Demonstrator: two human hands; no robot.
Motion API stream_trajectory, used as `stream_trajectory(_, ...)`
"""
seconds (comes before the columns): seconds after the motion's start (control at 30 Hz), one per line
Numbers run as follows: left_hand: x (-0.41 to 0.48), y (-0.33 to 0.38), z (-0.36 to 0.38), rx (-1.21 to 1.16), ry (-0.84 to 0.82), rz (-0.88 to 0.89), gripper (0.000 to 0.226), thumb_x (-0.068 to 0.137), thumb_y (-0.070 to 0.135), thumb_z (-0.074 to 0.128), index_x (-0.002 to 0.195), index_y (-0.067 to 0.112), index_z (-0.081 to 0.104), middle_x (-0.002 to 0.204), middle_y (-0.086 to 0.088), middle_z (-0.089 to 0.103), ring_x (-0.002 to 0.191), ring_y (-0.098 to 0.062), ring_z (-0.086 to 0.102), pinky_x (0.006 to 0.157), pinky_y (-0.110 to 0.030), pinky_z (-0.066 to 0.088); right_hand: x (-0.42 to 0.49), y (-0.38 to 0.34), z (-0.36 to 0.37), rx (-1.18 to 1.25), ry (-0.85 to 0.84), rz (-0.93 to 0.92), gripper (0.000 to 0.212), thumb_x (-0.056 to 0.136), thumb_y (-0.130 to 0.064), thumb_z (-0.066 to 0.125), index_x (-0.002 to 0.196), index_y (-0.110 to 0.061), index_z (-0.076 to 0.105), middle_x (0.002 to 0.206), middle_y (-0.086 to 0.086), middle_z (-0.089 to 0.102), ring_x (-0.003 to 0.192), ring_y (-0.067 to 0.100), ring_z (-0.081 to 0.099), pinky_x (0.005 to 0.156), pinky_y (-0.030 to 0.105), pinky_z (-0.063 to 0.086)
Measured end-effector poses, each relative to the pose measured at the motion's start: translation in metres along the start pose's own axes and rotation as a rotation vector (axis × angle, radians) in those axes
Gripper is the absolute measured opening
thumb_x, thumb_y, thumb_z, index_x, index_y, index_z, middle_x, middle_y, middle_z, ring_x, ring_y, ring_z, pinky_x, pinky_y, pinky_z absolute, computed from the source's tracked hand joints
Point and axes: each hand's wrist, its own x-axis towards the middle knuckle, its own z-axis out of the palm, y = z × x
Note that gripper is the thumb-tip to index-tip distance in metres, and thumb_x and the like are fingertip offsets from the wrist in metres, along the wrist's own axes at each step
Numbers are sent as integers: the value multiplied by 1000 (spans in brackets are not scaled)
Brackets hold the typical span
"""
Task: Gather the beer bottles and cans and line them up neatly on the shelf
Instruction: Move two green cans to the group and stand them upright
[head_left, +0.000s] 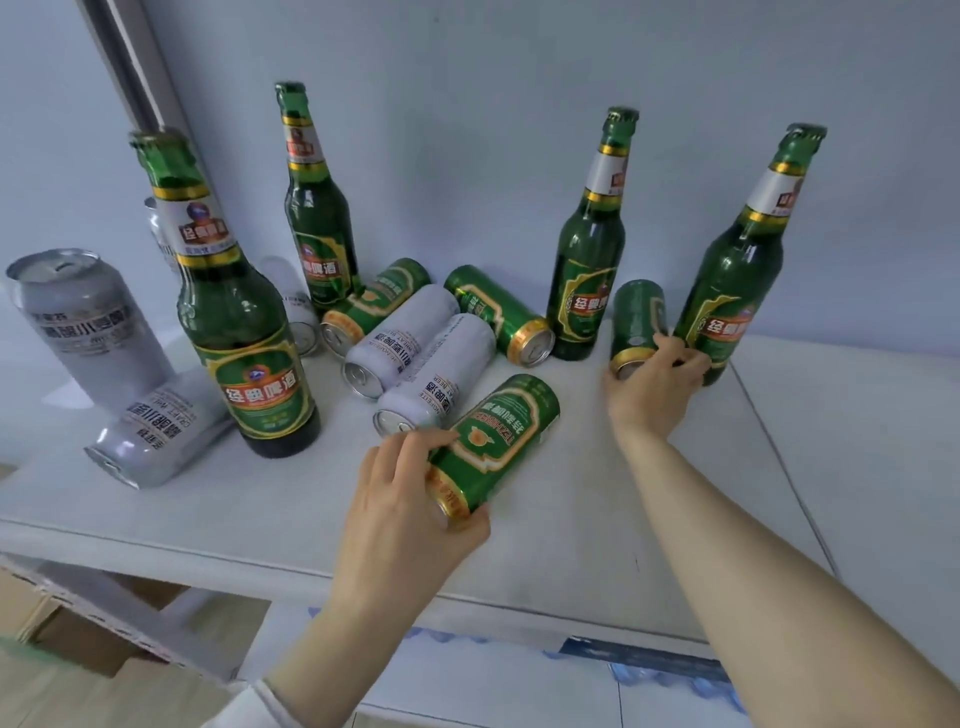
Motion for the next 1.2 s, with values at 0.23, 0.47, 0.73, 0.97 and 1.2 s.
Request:
stream_trajectory(0.23, 40, 26, -27, -87, -16, 232, 55, 58, 30, 73, 110, 23, 57, 96, 14, 49, 93, -15, 46, 79, -10, 32, -26, 13, -68, 38, -84, -192, 65, 66, -22, 77, 126, -20, 50, 128, 13, 41, 119, 32, 42, 88, 36, 42)
stream_trajectory(0.47, 89, 56, -26, -170, -184, 318, 57, 64, 23, 75, 118, 25, 57, 108, 6, 54, 104, -18, 52, 88, -29, 44, -6, -34, -155, -41, -295, -318, 59, 61, -24, 79, 114, -21, 56, 113, 3, 58, 100, 20, 54, 82, 30, 44)
stream_trajectory(0.73, 125, 65, 1, -193, -380, 378, 66, 72, 32, 72, 132, 26, 44, 125, 0, 56, 111, -13, 53, 86, -17, 39, 23, -51, -155, -87, -540, -337, 65, 77, -28, 70, 136, -22, 43, 137, -1, 49, 119, 16, 48, 90, 24, 36)
stream_trajectory(0.97, 106, 61, 14, -457, -408, 215, 99, 71, 21, 76, 145, 22, 11, 124, 7, 44, 110, -1, 44, 88, -2, 36, 13, -26, -138, 140, -484, -296, 78, 80, -29, 68, 144, -18, 26, 145, 4, 41, 130, 19, 42, 98, 28, 37)
stream_trajectory(1.2, 78, 42, 43, -496, -345, -20, 88, 64, 25, 81, 134, 14, 29, 120, 5, 53, 104, -2, 48, 85, -13, 38, -29, 20, -93, 350, -447, -77, 81, 67, -18, 80, 135, -14, 35, 129, 2, 51, 115, 16, 50, 94, 31, 42)
